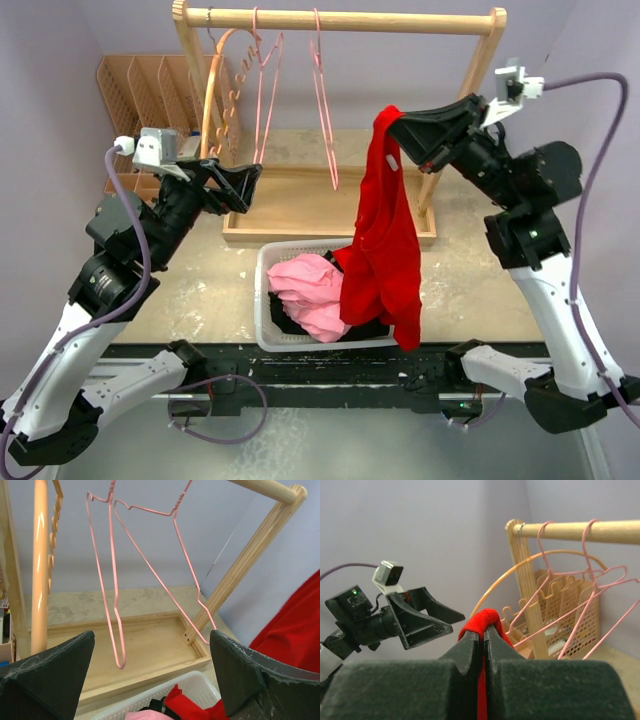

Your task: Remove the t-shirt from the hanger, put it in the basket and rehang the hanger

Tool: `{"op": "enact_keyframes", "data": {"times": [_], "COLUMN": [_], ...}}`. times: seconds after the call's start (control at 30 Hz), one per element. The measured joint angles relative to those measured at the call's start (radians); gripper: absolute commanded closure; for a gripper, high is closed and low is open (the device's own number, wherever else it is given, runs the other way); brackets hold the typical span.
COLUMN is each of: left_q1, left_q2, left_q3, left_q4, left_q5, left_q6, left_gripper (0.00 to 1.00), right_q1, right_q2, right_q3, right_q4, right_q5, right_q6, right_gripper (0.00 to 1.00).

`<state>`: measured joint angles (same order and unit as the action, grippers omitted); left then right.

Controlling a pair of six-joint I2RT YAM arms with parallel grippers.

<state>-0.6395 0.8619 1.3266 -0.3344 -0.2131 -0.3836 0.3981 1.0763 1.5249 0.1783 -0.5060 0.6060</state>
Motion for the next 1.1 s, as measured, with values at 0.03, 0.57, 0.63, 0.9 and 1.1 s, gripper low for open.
{"op": "enact_keyframes", "data": {"times": [0.03, 0.57, 0.63, 0.9, 1.1], "left_q1": [0.000, 0.000, 0.000, 0.000, 0.000], "left_q2": [-0.005, -0.031, -0.040, -0.099, -0.108], "left_q3": [-0.001, -0.065, -0.065, -0.103, -0.116], "left_q4": [0.000, -0.039, -0.049, -0.056, -0.071], "left_q5": [-0.002, -0.061, -0.068, -0.095, -0.110], "left_q6": [0.000, 0.000, 0.000, -0.002, -0.003], "left_gripper": [0.01, 0.01, 0.01, 0.01, 0.01], "right_q1": [0.000, 0.325, 0.366, 0.414, 0.414], "right_q2": [0.014, 0.168, 0.169, 0.151, 0.058], "right_q3": [-0.008, -0.097, -0.119, -0.317, -0.550], "right_q4": [0.016, 0.102, 0.090, 0.080, 0.048], "right_q5": [-0.015, -0.135, -0.130, -0.079, 0.002], "right_q6": [0.010, -0.037, -0.067, -0.124, -0.126], "right_gripper": [1.00, 1.00, 1.00, 1.00, 1.00]}}
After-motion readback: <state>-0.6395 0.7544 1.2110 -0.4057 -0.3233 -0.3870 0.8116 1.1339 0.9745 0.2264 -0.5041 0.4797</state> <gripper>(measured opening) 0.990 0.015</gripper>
